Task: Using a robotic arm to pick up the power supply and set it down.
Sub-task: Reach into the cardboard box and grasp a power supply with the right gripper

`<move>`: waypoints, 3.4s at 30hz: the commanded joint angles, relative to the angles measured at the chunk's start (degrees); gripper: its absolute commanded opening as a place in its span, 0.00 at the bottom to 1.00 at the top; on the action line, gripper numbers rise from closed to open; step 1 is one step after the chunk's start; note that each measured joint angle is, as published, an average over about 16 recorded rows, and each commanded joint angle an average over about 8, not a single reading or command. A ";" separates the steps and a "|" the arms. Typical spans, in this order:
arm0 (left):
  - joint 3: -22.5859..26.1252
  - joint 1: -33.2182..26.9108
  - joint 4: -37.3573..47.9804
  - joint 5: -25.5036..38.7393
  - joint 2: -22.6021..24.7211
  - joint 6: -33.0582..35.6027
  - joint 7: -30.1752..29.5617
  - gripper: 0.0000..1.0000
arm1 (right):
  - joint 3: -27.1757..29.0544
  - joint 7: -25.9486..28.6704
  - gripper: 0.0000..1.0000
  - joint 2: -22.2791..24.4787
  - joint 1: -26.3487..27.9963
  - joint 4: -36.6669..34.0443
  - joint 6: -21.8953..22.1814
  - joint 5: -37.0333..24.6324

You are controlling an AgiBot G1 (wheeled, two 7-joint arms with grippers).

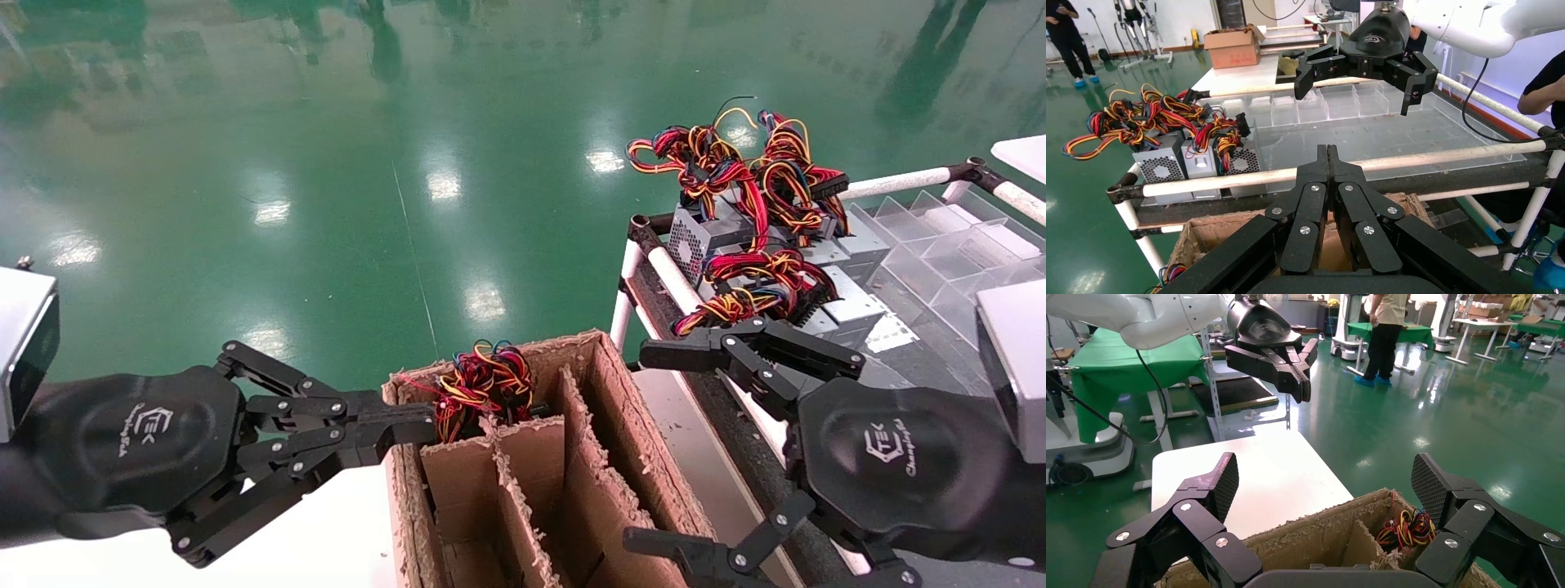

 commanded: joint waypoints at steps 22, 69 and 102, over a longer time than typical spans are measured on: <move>0.05 -0.03 0.06 -0.01 -0.01 0.00 0.04 1.00 | -2.95 1.32 1.00 -4.40 2.31 -2.98 6.19 -6.28; 0.22 -0.09 0.13 -0.11 -0.07 -0.06 0.14 1.00 | -17.50 5.54 0.00 -28.35 15.15 -28.20 22.38 -30.70; 0.35 -0.12 0.13 -0.20 -0.12 -0.11 0.21 1.00 | -15.38 -0.11 0.00 -28.57 13.54 -31.30 23.03 -28.17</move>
